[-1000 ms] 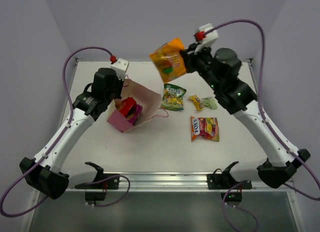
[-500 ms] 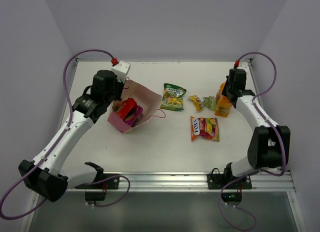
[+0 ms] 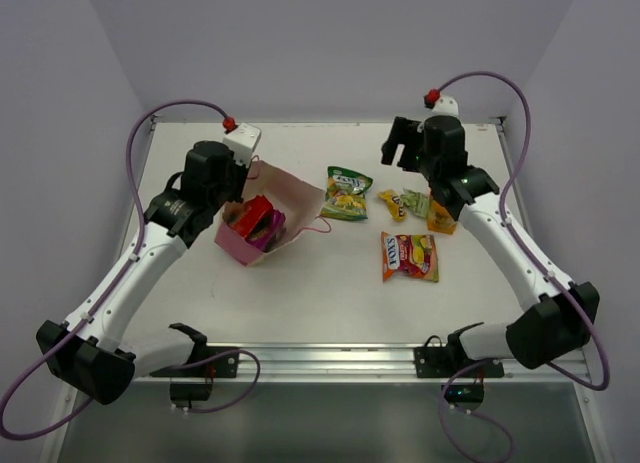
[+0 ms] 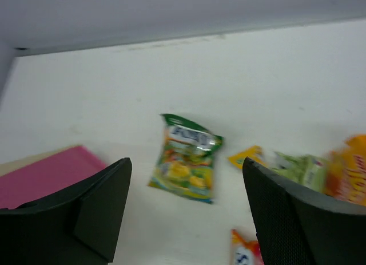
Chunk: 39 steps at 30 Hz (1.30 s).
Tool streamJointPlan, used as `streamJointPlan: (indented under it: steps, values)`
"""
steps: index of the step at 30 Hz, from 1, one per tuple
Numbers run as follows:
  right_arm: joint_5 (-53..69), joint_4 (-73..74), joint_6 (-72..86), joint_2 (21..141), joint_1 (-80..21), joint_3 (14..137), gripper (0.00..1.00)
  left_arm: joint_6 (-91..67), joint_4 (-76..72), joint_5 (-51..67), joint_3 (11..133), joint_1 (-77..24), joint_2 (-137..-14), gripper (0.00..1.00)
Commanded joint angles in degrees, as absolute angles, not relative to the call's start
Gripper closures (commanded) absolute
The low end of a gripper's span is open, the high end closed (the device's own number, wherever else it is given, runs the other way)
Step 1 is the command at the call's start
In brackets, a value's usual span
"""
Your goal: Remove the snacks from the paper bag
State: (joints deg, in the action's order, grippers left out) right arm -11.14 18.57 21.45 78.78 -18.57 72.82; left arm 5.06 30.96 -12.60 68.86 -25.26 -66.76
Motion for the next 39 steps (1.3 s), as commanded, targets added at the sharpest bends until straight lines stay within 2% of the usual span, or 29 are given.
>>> streamJointPlan:
  steps: [1,10,12,17,19,27,29,31,32,36,39]
  values:
    - [-6.34,19.86,24.86,74.97,-26.52,80.76,0.19,3.78,26.54,-13.18,72.51,-25.23,-65.56,1.00]
    - [-0.71,25.23,27.78,87.71,-47.17,98.70,0.23,3.25,28.30,-12.66,74.27,-25.31,-64.87,1.00]
    - [-0.35,22.60,23.22,88.85,-49.30,97.48,0.24,3.78,28.48,-12.57,74.27,-25.31,-64.69,1.00]
    - [9.91,12.67,11.63,88.24,-51.33,88.89,0.25,4.57,28.04,-11.52,73.39,-25.31,-63.81,1.00]
    - [8.88,15.27,11.51,89.55,-51.33,89.03,0.25,4.13,28.04,-11.34,73.48,-25.31,-63.81,1.00]
    - [-1.30,26.00,29.86,95.79,-52.47,93.24,0.27,-0.78,27.51,-11.60,73.04,-25.31,-63.55,1.00]
    - [-4.55,30.40,35.73,98.33,-52.91,95.09,0.24,-2.80,27.68,-11.60,73.04,-25.31,-63.28,1.00]
    - [-6.23,31.55,38.75,99.40,-53.00,95.36,0.15,-4.38,27.86,-11.69,73.12,-25.31,-62.93,1.00]
    - [-7.20,32.16,41.37,99.84,-53.17,95.62,0.14,-5.09,28.04,-11.86,73.21,-25.31,-62.84,1.00]
    - [-10.28,36.03,47.80,103.17,-53.61,97.38,0.11,-8.26,29.88,-11.87,74.27,-25.31,-63.02,1.00]
    - [-10.72,37.00,51.58,104.85,-53.79,97.12,0.12,-9.67,30.06,-11.34,73.57,-25.31,-62.75,1.00]
